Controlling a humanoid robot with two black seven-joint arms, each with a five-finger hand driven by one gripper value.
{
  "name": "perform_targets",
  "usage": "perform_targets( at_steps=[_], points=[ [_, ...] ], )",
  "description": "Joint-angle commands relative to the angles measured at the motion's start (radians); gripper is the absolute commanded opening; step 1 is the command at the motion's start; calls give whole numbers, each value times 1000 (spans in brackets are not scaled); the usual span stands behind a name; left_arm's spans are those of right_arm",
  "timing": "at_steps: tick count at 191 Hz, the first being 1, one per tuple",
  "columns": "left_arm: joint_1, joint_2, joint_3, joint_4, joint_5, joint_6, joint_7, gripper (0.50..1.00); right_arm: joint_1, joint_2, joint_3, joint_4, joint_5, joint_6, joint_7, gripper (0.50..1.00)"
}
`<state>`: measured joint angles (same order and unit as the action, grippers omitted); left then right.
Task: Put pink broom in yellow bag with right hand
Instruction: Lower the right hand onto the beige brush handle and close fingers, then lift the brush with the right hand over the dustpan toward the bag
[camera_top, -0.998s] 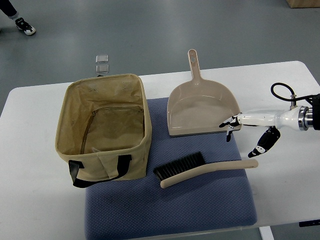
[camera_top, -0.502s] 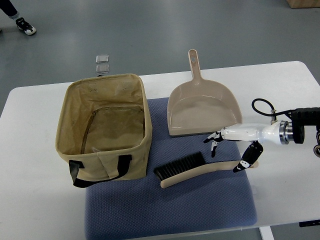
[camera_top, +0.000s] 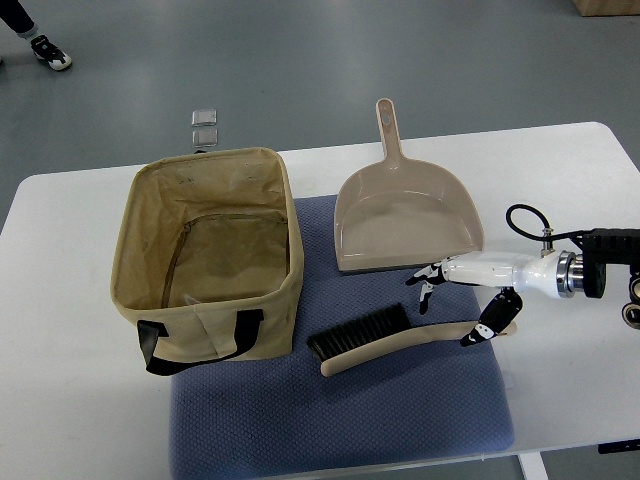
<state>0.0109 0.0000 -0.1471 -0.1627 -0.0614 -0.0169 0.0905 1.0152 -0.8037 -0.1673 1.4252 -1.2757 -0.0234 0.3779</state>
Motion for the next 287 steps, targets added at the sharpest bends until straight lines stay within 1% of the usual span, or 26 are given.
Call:
perform_targets(
  at_steps=[1, 41, 57, 70, 80, 125, 141, 150, 153, 165, 171, 179, 190, 198, 200, 201, 206, 207, 211, 225, 249, 258, 270, 275, 281, 287],
  points=[
    [0, 0, 0, 0, 0, 0, 0, 1000, -6, 1, 2, 0, -14, -7, 1, 930],
    [0, 0, 0, 0, 0, 0, 0, 1000, -26, 9, 2, 0, -109, -43, -1, 930],
    [0, 0, 1, 0, 0, 0, 0, 1000, -26, 9, 2, -5, -117, -46, -4, 930],
    [0, 0, 0, 0, 0, 0, 0, 1000, -27, 15, 2, -20, -119, -52, -30, 930],
    [0, 0, 0, 0, 0, 0, 0, 1000, -29, 26, 2, -31, -120, -56, -37, 928],
    [0, 0, 0, 0, 0, 0, 0, 1000, -46, 40, 3, -40, -166, -64, -40, 928],
    [0, 0, 1, 0, 0, 0, 0, 1000, -47, 43, 3, -42, -169, -67, -42, 917],
    [0, 0, 0, -1, 0, 0, 0, 1000, -49, 44, 3, -42, -177, -70, -42, 895],
    [0, 0, 1, -1, 0, 0, 0, 1000, -50, 44, 3, -42, -182, -70, -42, 873],
    [0, 0, 1, 0, 0, 0, 0, 1000, -53, 44, 3, -42, -188, -70, -42, 815],
    [0, 0, 1, 0, 0, 0, 0, 1000, -53, 44, 3, -42, -188, -70, -42, 797],
    [0, 0, 1, 0, 0, 0, 0, 1000, -53, 44, 3, -42, -188, -70, -42, 787],
    [0, 0, 0, 0, 0, 0, 0, 1000, -53, 43, 3, -42, -188, -70, -42, 723],
    [0, 0, 0, 0, 0, 0, 0, 1000, -53, 43, 3, -42, -188, -70, -42, 693],
    [0, 0, 0, 0, 0, 0, 0, 1000, -53, 43, 3, -42, -188, -70, -42, 693],
    [0, 0, 1, 0, 0, 0, 0, 1000, -53, 43, 3, -42, -188, -70, -42, 682],
    [0, 0, 1, 0, 0, 0, 0, 1000, -53, 41, 3, -42, -188, -70, -42, 664],
    [0, 0, 1, 0, 0, 0, 0, 1000, -53, 41, 3, -42, -188, -70, -42, 652],
    [0, 0, 1, 0, 0, 0, 0, 1000, -53, 41, 3, -42, -188, -69, -42, 639],
    [0, 0, 1, 0, 0, 0, 0, 1000, -52, 40, 3, -42, -186, -70, -40, 621],
    [0, 0, 0, 0, 0, 0, 0, 1000, -52, 40, 11, -40, -186, -69, -37, 615],
    [0, 0, 0, 0, 0, 0, 0, 1000, -52, 40, 11, -40, -186, -69, -36, 588],
    [0, 0, 0, 0, 0, 0, 0, 1000, -52, 37, 11, -40, -186, -67, -34, 566],
    [0, 0, 1, 0, 0, 0, 0, 1000, -50, 35, 11, -40, -186, -67, -33, 527],
    [0, 0, 0, 0, 0, 0, 0, 1000, -50, 34, 12, -40, -186, -67, -31, 500],
    [0, 0, 0, 0, 0, 0, 0, 1000, -50, 32, 12, -40, -186, -67, -31, 500]
  ],
)
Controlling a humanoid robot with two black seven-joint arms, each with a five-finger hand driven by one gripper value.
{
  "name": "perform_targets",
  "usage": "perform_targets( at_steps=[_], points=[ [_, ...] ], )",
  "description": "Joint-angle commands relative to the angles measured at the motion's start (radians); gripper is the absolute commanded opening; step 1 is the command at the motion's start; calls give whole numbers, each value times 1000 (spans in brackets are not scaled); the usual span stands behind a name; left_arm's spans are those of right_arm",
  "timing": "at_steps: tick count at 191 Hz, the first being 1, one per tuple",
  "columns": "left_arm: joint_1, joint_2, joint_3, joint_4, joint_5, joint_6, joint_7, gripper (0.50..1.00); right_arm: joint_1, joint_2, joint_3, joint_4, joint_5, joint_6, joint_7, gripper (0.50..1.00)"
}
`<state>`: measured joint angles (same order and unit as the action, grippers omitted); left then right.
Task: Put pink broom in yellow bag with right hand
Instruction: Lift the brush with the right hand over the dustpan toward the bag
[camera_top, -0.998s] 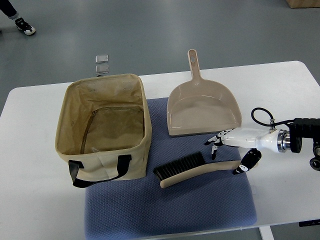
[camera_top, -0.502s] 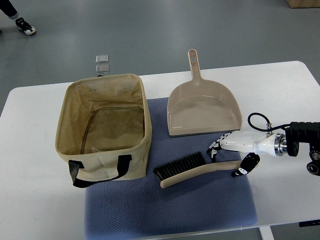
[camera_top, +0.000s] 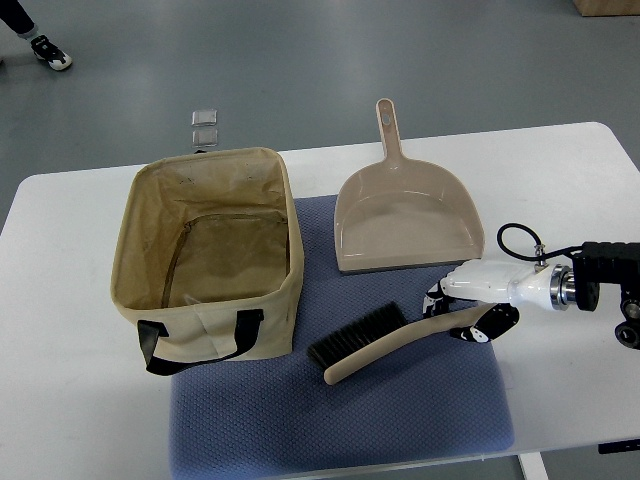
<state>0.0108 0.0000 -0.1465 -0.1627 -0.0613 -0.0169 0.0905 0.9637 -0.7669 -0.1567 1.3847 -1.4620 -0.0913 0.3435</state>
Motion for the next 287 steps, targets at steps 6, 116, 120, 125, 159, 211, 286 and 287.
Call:
perform_targets(
  at_steps=[6, 116, 120, 125, 159, 211, 286, 287],
  points=[
    [0, 0, -1, 0, 0, 0, 0, 1000, 1, -6, 6, 0, 0, 1, 3, 500],
    [0, 0, -1, -1, 0, 0, 0, 1000, 9, -77, 109, 8, 12, 10, 95, 500],
    [0, 0, -1, 0, 0, 0, 0, 1000, 10, -81, 112, 8, 12, 10, 98, 500],
    [0, 0, -1, -1, 0, 0, 0, 1000, 10, -87, 114, 11, 12, 10, 103, 500],
    [0, 0, -1, 0, 0, 0, 0, 1000, 16, -121, 147, 13, 15, 21, 121, 500],
    [0, 0, -1, 0, 0, 0, 0, 1000, 18, -180, 316, 8, 71, 156, 118, 500],
    [0, 0, 1, 0, 0, 0, 0, 1000, 190, -210, 394, -105, 100, 309, 111, 500],
    [0, 0, 1, 0, 0, 0, 0, 1000, 190, -210, 394, -105, 100, 309, 111, 500]
  ],
)
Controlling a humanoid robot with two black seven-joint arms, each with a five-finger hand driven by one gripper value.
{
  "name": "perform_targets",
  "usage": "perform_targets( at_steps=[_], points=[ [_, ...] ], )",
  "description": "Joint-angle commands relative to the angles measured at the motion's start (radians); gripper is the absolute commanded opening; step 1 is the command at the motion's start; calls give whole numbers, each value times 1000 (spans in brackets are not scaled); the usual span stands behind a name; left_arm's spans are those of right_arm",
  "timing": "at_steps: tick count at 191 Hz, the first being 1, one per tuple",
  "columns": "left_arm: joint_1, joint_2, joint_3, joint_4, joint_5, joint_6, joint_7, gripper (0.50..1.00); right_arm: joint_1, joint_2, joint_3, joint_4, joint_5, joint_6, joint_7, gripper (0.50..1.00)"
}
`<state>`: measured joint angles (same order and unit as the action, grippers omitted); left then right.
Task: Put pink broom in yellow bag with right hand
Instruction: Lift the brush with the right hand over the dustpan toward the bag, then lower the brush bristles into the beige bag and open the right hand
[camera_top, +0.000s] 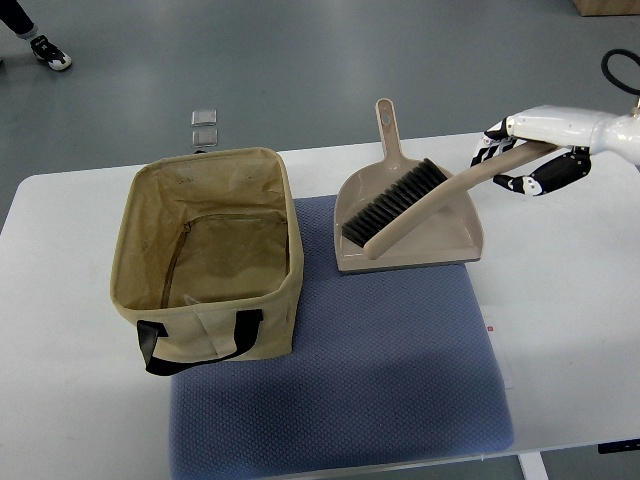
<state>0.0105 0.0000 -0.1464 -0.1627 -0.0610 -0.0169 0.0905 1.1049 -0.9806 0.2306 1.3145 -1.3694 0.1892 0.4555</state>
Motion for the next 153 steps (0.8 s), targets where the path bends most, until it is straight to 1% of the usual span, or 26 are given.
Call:
perform_targets(
  at_steps=[1, 35, 52, 70, 92, 124, 153],
  points=[
    [0, 0, -1, 0, 0, 0, 0, 1000, 56, 5, 7, -38, 9, 32, -1, 500],
    [0, 0, -1, 0, 0, 0, 0, 1000, 138, 25, 7, -84, 29, 50, -8, 500],
    [0, 0, -1, 0, 0, 0, 0, 1000, 193, 100, 4, -109, 32, 59, -14, 500],
    [0, 0, -1, 0, 0, 0, 0, 1000, 214, 141, 3, -146, 32, 72, -29, 500],
    [0, 0, -1, 0, 0, 0, 0, 1000, 239, 255, -2, -199, 26, 78, -41, 500],
    [0, 0, -1, 0, 0, 0, 0, 1000, 268, 425, -11, -325, 19, 78, -54, 500],
    [0, 0, -1, 0, 0, 0, 0, 1000, 283, 557, -17, -406, 15, 76, -70, 500]
  ],
)
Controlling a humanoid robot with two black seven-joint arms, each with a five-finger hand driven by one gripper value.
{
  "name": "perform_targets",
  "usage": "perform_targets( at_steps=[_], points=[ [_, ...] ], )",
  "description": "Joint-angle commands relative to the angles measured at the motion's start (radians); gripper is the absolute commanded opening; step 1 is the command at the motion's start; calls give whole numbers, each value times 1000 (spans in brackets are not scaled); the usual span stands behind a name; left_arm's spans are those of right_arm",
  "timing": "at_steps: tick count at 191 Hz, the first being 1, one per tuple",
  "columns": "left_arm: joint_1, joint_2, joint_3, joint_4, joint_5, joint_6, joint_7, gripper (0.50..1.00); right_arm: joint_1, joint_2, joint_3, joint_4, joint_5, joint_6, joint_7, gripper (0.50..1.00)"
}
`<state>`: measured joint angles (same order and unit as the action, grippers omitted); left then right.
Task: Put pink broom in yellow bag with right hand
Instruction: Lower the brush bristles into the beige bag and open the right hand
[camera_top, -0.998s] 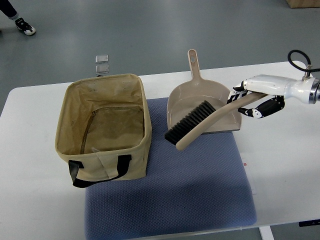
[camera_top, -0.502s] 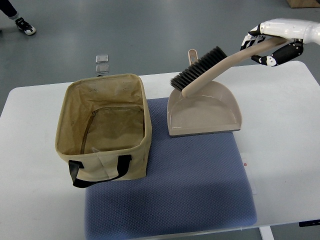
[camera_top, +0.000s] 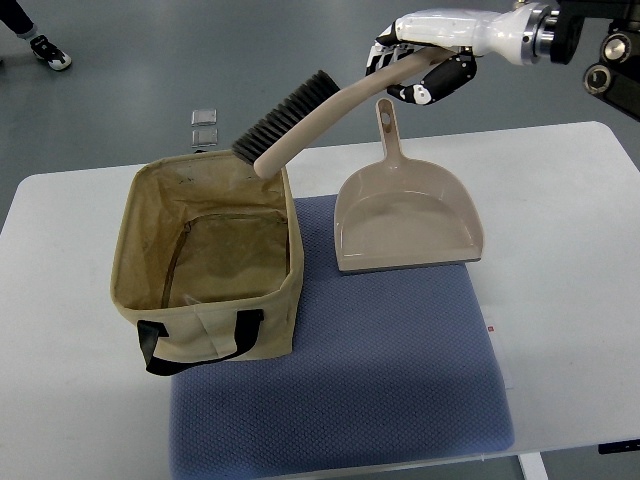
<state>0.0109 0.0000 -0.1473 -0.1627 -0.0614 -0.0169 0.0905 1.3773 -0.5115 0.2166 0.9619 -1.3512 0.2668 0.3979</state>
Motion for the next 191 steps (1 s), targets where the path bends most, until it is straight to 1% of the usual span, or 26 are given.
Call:
perform_targets(
  at_steps=[1, 28, 71, 99, 140, 161, 171, 191],
  points=[
    [0, 0, 0, 0, 0, 0, 0, 1000, 11, 97, -2, -58, -3, -1, -13, 500],
    [0, 0, 0, 0, 0, 0, 0, 1000, 14, 188, -3, -98, -14, -5, -24, 500],
    [0, 0, 0, 0, 0, 0, 0, 1000, 2, 304, -37, -129, -135, -29, -34, 500],
    [1, 0, 0, 0, 0, 0, 0, 1000, -6, 327, -69, -137, -190, -72, -47, 500],
    [0, 0, 0, 0, 0, 0, 0, 1000, -18, 343, -76, -137, -220, -87, -48, 500],
    [1, 0, 0, -1, 0, 0, 0, 1000, -30, 347, -77, -135, -223, -124, -45, 500],
    [1, 0, 0, 0, 0, 0, 0, 1000, -30, 347, -76, -134, -223, -126, -45, 500],
    [1, 0, 0, 0, 0, 0, 0, 1000, -30, 347, -76, -132, -223, -126, -45, 535]
  ],
)
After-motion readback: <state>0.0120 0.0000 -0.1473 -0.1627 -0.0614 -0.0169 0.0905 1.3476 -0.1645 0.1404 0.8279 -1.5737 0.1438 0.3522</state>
